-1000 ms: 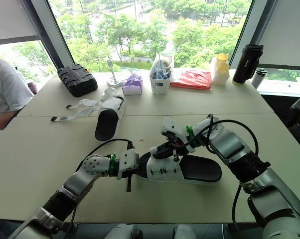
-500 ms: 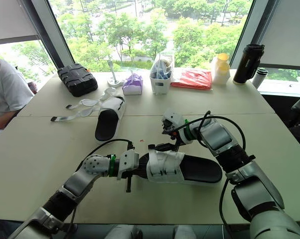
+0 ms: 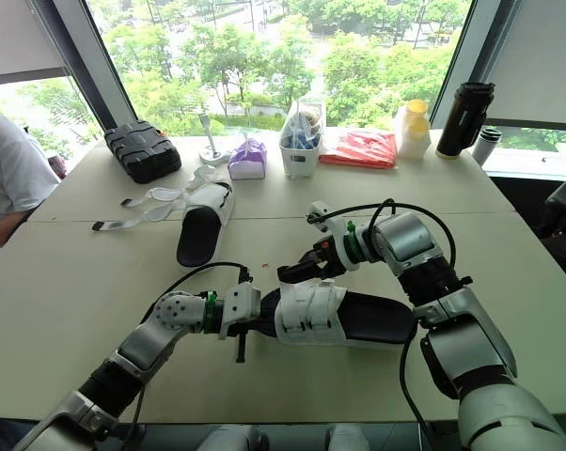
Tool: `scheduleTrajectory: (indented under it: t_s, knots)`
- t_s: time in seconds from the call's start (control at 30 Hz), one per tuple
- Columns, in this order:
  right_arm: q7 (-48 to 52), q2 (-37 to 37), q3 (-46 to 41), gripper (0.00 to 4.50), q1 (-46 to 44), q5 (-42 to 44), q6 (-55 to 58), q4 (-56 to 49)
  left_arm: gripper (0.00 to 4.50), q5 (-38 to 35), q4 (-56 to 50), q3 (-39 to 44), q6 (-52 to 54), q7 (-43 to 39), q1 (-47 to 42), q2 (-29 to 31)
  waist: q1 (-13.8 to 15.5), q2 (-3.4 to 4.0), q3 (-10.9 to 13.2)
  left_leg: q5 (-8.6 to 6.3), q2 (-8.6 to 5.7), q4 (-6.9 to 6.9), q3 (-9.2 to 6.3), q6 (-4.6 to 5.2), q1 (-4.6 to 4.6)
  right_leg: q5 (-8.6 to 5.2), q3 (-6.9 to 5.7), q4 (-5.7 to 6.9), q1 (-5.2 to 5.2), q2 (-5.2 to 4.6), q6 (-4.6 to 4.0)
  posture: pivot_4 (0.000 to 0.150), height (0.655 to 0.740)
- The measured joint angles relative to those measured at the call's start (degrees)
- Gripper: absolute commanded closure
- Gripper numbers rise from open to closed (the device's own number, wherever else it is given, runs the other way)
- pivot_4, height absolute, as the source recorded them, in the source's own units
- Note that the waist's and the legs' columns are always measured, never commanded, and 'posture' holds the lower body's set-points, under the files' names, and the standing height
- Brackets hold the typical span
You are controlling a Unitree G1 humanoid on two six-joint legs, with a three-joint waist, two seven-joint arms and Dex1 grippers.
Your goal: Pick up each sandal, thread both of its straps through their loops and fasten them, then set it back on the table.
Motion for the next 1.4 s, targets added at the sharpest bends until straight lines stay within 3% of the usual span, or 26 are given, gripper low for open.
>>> scheduleTrajectory:
  t_s: [0.1, 0.2, 0.43, 0.67, 1.03, 1.2, 1.4]
  knots:
    - [-0.05, 1.31, 0.1, 0.03, 0.01, 0.46, 0.24, 0.41, 4.5, 0.0, 0.0, 0.05, -0.01, -0.01, 0.02, 0.14, -0.23, 0.0, -0.01, 0.0, -0.01, 0.01, 0.0, 0.0, 0.02, 0.0, 0.0, 0.0, 0.02, 0.0, 0.02, 0.15, 0.74]
    - [-0.14, 2.67, 0.47, 0.81, 0.03, 0.7, 0.82, 0.52, 4.5, 0.0, -0.06, 0.06, -0.02, -0.01, 0.06, 0.14, -0.24, 0.01, -0.01, 0.0, -0.01, 0.01, -0.01, 0.0, 0.02, 0.02, 0.0, 0.01, 0.02, -0.01, 0.03, 0.15, 0.74]
    - [-0.8, 4.11, 0.39, 4.46, 0.03, 1.08, 1.42, 0.52, 4.5, 0.0, -0.15, 0.12, -0.02, 0.01, 0.21, 0.15, -0.29, 0.01, -0.01, 0.0, -0.03, 0.01, -0.01, 0.0, 0.02, 0.05, 0.0, 0.01, 0.02, -0.02, 0.08, 0.15, 0.74]
    - [-1.33, 2.8, -2.81, 4.49, 0.04, 4.26, 3.25, -4.29, 4.5, 0.0, -0.22, 0.13, -0.02, 0.06, 0.24, 0.15, -0.28, 0.03, 0.0, 0.0, -0.03, 0.0, -0.02, 0.0, 0.0, 0.04, 0.0, 0.0, 0.01, -0.02, 0.09, 0.15, 0.74]
    - [-8.51, 0.26, -12.39, 4.49, 2.33, 15.44, 15.8, -21.8, 4.5, 0.02, -0.06, 0.34, -1.35, -0.14, 0.07, 0.48, -0.41, 0.1, 0.19, 0.0, -0.02, 0.01, -0.01, 0.0, -0.26, 0.07, 0.01, 0.05, -0.32, -0.03, 0.15, 0.15, 0.74]
    - [-12.03, 0.21, -12.36, 4.49, 2.33, 15.82, 14.94, -21.44, 4.5, 0.02, -0.02, 0.35, -1.83, -0.19, -0.14, 0.47, -0.35, 0.1, 0.19, 0.15, -0.03, 0.08, 0.0, -0.13, -0.75, 0.28, 0.01, 0.21, -0.71, -0.03, -0.03, 0.15, 0.74]
    - [-11.85, -1.04, -6.2, 4.49, 2.94, 10.56, 3.59, -13.66, 4.5, 0.02, 0.14, 0.38, -1.84, -0.08, -0.19, 0.55, -0.49, 0.09, 0.18, 0.22, -0.03, 0.08, 0.02, -0.15, -0.77, 0.21, 0.01, 0.29, -0.68, -0.02, 0.08, 0.15, 0.74]
